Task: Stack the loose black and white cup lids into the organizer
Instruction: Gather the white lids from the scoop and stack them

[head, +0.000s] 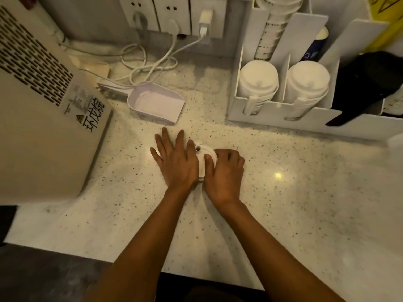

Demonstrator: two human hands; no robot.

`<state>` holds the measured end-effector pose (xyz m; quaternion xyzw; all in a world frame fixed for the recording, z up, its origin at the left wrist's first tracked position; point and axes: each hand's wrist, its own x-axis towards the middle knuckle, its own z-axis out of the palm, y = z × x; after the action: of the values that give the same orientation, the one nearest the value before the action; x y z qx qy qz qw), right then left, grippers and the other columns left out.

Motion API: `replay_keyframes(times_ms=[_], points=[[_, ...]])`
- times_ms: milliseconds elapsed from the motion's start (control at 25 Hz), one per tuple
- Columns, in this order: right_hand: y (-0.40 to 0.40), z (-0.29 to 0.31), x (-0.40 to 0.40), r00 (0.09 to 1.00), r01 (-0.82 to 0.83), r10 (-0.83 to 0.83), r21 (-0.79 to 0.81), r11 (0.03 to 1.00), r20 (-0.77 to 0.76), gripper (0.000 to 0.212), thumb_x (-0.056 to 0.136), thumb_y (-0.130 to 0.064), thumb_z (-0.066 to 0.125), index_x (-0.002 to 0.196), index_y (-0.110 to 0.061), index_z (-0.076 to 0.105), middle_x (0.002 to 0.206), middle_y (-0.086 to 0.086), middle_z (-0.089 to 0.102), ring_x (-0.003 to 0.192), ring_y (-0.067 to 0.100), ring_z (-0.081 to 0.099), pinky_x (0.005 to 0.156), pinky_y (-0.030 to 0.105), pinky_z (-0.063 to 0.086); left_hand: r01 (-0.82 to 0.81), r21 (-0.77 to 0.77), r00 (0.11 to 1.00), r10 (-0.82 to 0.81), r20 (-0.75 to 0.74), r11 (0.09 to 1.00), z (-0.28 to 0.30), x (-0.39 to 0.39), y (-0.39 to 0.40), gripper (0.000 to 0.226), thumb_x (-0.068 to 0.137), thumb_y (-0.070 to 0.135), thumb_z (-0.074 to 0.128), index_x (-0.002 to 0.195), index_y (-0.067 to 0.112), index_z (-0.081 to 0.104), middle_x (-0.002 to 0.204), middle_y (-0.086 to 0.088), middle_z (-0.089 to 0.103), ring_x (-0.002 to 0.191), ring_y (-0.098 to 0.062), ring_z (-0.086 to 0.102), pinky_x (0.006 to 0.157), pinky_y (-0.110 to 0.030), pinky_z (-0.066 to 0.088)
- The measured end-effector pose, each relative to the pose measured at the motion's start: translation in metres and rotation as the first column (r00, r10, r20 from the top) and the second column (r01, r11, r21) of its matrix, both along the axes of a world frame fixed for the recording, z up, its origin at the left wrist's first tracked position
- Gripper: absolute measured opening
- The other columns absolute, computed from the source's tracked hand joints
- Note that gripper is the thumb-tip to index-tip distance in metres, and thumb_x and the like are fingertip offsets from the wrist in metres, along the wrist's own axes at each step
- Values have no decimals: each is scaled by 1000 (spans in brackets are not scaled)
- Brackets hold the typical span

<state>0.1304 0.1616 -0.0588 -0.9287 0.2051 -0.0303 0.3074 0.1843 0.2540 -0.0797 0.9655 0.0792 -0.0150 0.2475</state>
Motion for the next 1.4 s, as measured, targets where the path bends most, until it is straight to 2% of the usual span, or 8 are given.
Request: replay_keyframes(times_ms=[160, 280, 400, 520, 720, 840, 1240, 1400], points=[[2, 31, -1, 988, 149, -137, 556, 818, -64, 27, 97, -36, 58, 118, -22, 49, 105, -9, 58, 88, 4, 58, 64, 2, 44, -79, -162, 994, 90, 62, 984, 10, -15, -2, 63, 99, 51, 15, 138, 20, 54, 164, -8, 25, 154, -26, 9, 124, -48, 1], [-5, 49, -14, 986, 168, -111, 686, 708, -127, 38, 96, -32, 62, 131, -27, 47, 114, -13, 54, 98, 6, 57, 69, 3, 45, -178, -443, 984, 156, -85, 879, 34, -36, -13, 51, 104, 43, 27, 143, 17, 48, 158, -6, 37, 150, -24, 26, 124, -42, 15], [-19, 63, -40, 990, 133, -44, 746, 653, -137, 38, 93, -33, 65, 130, -33, 54, 118, -13, 63, 102, 5, 63, 82, 19, 55, -363, -574, 921, 189, -341, 734, 69, -47, -15, 36, 105, 38, 36, 113, 17, 65, 107, 0, 68, 102, -22, 63, 90, -34, 48], [-35, 80, -65, 983, 129, 31, 796, 591, -183, 26, 87, -34, 72, 113, -31, 69, 105, -11, 75, 95, 9, 71, 89, 36, 59, -271, -569, 924, 44, -380, 777, 102, -59, -18, 37, 103, 31, 43, 86, 12, 70, 76, 5, 67, 80, -25, 66, 77, -38, 52], [-61, 113, -97, 981, 96, 83, 804, 586, -177, 13, 85, -30, 74, 97, -35, 72, 94, -18, 76, 89, 3, 72, 76, 26, 61, -173, -537, 936, -32, -351, 825, 138, -84, -41, 37, 104, 29, 45, 69, 30, 56, 72, 15, 57, 69, -6, 56, 62, -20, 40], [-78, 129, -110, 985, 108, 41, 778, 618, -170, 14, 84, -32, 75, 97, -36, 72, 94, -21, 75, 90, 2, 71, 79, 28, 61, -148, -551, 944, -50, -327, 821, 147, -96, -60, 36, 103, 31, 45, 74, 20, 64, 76, 6, 66, 74, -17, 63, 65, -26, 44], [-146, 147, -143, 985, 54, 109, 838, 543, -134, 38, 78, -23, 82, 112, -28, 68, 103, -6, 77, 96, 12, 73, 84, 35, 61, -182, -567, 971, 54, -235, 803, 178, -110, -122, 41, 104, 36, 40, 80, 17, 68, 84, -1, 70, 78, -17, 63, 75, -35, 46], [-165, 147, -143, 993, 54, 59, 857, 513, -98, 33, 81, -18, 79, 111, -26, 68, 103, -6, 76, 96, 11, 72, 78, 33, 62, -381, -676, 894, 64, -444, 630, 179, -111, -138, 63, 102, 55, 32, 93, 7, 71, 89, -14, 75, 85, -31, 69, 76, -45, 56]])
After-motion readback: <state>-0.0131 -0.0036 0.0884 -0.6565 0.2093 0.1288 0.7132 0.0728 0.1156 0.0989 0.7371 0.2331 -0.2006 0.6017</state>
